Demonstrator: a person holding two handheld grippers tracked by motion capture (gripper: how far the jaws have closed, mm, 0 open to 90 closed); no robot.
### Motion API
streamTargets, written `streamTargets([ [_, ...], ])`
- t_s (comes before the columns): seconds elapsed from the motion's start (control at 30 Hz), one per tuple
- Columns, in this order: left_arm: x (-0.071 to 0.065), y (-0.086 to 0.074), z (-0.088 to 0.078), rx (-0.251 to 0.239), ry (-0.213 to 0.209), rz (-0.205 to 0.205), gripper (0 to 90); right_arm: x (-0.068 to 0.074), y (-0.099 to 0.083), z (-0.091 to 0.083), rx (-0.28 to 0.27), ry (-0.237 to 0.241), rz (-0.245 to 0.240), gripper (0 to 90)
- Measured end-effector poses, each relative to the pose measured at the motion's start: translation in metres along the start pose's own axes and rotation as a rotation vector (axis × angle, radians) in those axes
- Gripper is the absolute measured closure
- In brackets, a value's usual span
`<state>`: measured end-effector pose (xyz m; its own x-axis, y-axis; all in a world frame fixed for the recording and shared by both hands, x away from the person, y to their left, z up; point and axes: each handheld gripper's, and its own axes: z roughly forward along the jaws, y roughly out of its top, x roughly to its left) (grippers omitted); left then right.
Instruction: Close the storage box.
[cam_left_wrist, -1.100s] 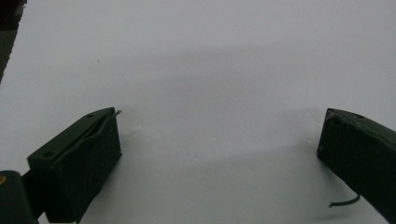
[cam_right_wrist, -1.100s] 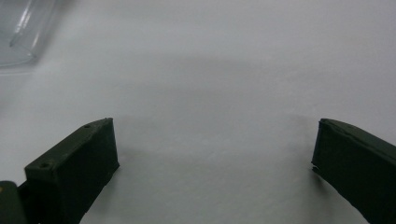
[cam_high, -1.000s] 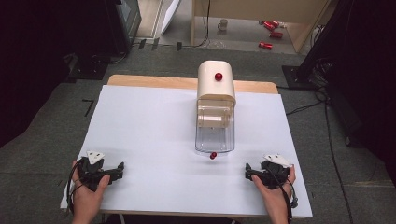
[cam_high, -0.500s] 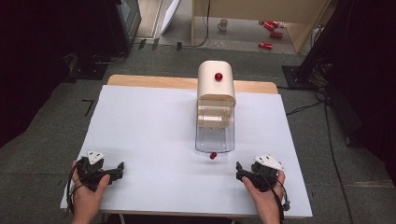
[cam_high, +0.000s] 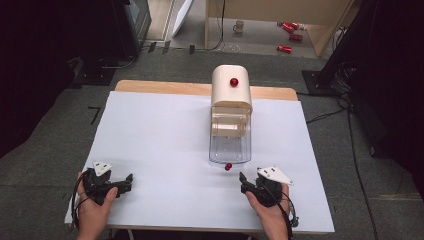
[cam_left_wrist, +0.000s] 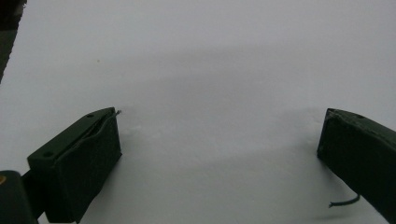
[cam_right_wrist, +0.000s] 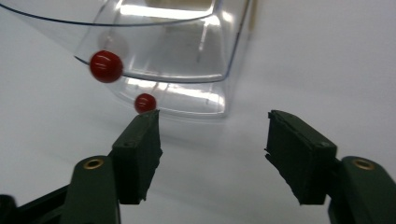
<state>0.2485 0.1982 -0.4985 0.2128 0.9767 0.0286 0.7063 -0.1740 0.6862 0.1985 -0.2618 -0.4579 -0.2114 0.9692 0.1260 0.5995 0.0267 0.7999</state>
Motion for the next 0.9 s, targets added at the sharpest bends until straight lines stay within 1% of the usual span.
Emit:
streamTargets([
  [0.2, 0.0, 0.0, 0.0, 0.0, 0.0, 0.0, 0.0, 0.011, 0.003, 0.005, 0.019, 0.054, 0.002, 50.4],
  [0.4, 0.0, 0.0, 0.0, 0.0, 0.0, 0.0, 0.0, 0.021, 0.003, 0.008, 0.03, 0.088, -0.016, 55.9],
  [0.67, 0.0, 0.0, 0.0, 0.001, 0.0, 0.001, 0.0, 0.029, 0.005, 0.011, 0.015, 0.088, -0.024, 61.6],
  [0.7, 0.0, 0.0, 0.0, 0.001, 0.0, 0.001, 0.0, 0.032, 0.006, 0.012, 0.011, 0.087, -0.025, 63.4],
  [0.77, 0.0, 0.0, 0.0, 0.001, -0.001, 0.001, 0.0, 0.033, 0.007, 0.013, 0.01, 0.086, -0.024, 64.3],
  [0.9, 0.0, 0.0, 0.0, 0.001, -0.001, 0.001, 0.0, 0.035, 0.008, 0.016, 0.006, 0.079, -0.018, 69.2],
])
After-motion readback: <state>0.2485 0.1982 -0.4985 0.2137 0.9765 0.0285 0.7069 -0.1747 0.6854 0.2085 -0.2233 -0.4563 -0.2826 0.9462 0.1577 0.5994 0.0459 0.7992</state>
